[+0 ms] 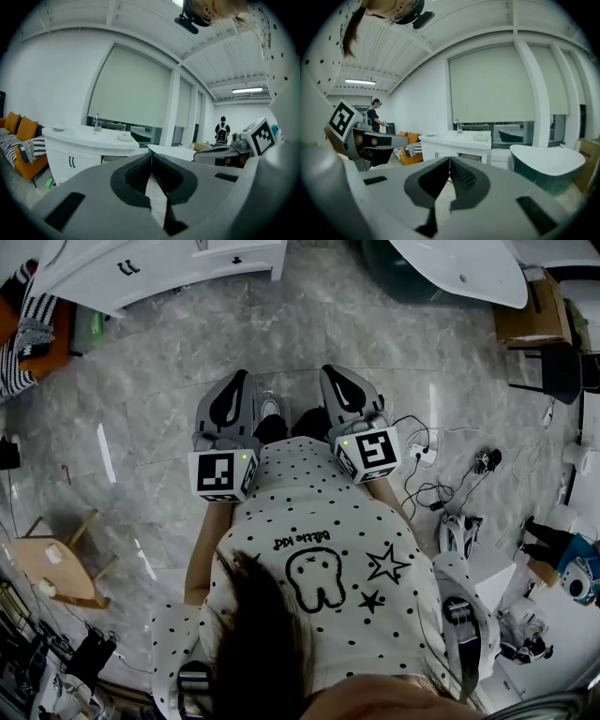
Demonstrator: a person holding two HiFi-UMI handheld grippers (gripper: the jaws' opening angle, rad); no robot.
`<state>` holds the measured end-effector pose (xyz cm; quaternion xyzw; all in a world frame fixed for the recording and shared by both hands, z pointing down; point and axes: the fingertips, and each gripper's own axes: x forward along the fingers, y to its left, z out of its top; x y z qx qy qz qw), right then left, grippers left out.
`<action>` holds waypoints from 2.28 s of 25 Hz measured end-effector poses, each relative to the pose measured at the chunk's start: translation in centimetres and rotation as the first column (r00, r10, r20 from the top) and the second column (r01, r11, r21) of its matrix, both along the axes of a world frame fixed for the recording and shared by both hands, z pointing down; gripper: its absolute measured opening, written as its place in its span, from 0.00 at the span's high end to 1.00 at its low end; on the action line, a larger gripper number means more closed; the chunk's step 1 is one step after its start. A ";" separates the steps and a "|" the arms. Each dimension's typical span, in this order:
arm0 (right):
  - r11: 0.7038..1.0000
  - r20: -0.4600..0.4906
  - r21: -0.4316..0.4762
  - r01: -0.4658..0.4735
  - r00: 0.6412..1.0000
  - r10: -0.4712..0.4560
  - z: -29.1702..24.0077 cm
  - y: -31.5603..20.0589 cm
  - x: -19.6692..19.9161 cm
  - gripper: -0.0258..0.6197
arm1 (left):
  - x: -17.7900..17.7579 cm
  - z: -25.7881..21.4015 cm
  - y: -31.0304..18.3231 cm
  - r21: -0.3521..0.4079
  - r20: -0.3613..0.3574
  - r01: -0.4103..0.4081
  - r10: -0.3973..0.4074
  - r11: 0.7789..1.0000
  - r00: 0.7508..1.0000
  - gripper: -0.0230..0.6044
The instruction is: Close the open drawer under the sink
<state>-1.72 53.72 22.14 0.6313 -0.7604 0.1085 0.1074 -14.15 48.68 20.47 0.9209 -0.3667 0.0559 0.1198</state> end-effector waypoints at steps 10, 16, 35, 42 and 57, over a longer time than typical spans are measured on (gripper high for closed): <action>0.999 0.007 -0.028 0.017 1.000 -0.017 0.5 -2.5 -1.3 0.94 | -1.5 0.7 -2.2 -0.026 0.014 0.023 -0.022 0.999 1.000 0.94; 0.998 0.012 -0.039 0.043 0.999 -0.043 0.9 -4.3 -0.7 0.94 | -1.5 1.3 -3.5 -0.049 0.023 0.066 -0.065 0.997 0.998 0.94; 0.987 -0.020 -0.014 0.160 0.987 -0.160 0.5 -15.5 7.0 0.94 | 6.3 1.2 -13.2 -0.036 -0.017 0.164 -0.165 0.986 0.986 0.94; 0.985 -0.029 -0.006 0.170 0.985 -0.170 0.5 -18.1 10.4 0.94 | 9.6 1.3 -15.4 -0.040 -0.027 0.174 -0.175 0.984 0.984 0.94; 0.986 0.005 0.000 0.167 0.986 -0.167 0.8 -22.7 13.4 0.94 | 12.5 1.1 -19.5 -0.042 -0.007 0.172 -0.172 0.984 0.985 0.94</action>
